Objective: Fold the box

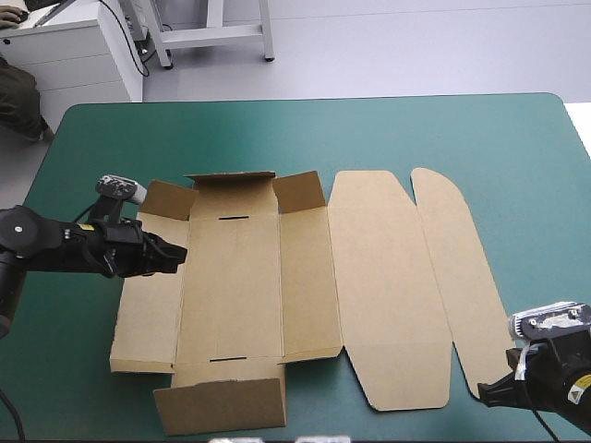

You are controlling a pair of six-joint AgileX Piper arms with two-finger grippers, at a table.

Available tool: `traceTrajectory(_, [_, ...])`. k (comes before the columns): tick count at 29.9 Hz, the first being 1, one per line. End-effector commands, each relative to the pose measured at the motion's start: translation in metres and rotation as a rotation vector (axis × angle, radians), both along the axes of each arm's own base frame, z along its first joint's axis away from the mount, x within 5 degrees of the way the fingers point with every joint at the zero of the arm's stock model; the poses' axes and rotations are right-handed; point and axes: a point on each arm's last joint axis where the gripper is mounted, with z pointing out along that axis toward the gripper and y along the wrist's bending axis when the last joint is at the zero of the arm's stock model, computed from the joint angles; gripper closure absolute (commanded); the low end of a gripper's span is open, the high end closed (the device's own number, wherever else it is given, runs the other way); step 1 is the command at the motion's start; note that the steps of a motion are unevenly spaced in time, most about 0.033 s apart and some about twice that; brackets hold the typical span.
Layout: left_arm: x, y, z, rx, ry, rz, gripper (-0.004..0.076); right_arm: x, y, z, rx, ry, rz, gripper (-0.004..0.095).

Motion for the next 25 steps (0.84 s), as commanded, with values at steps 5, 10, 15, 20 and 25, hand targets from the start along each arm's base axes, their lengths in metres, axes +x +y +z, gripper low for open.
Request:
traceTrajectory(5, [0.010,0.048,0.013,-0.144,-0.058,0.168,0.0706,0.004,0.000,0.009,-0.008,-0.068,0.003,0.0928])
traceTrajectory(10, [0.013,0.089,0.004,-0.170,-0.028,0.322,0.0706,0.004,0.000,0.009,-0.029,-0.074,0.027,0.0928])
traceTrajectory(15, [0.022,0.123,-0.007,-0.274,-0.002,0.453,0.0706,0.005,0.000,0.008,-0.029,-0.072,0.027,0.0928])
traceTrajectory(20, [0.035,0.136,-0.025,-0.299,0.041,0.455,0.0706,0.007,0.000,0.002,-0.024,-0.063,0.028,0.0928])
traceTrajectory(25, [0.043,0.143,-0.040,-0.320,0.106,0.474,0.0706,0.008,0.001,-0.010,-0.028,-0.024,0.028,0.0928])
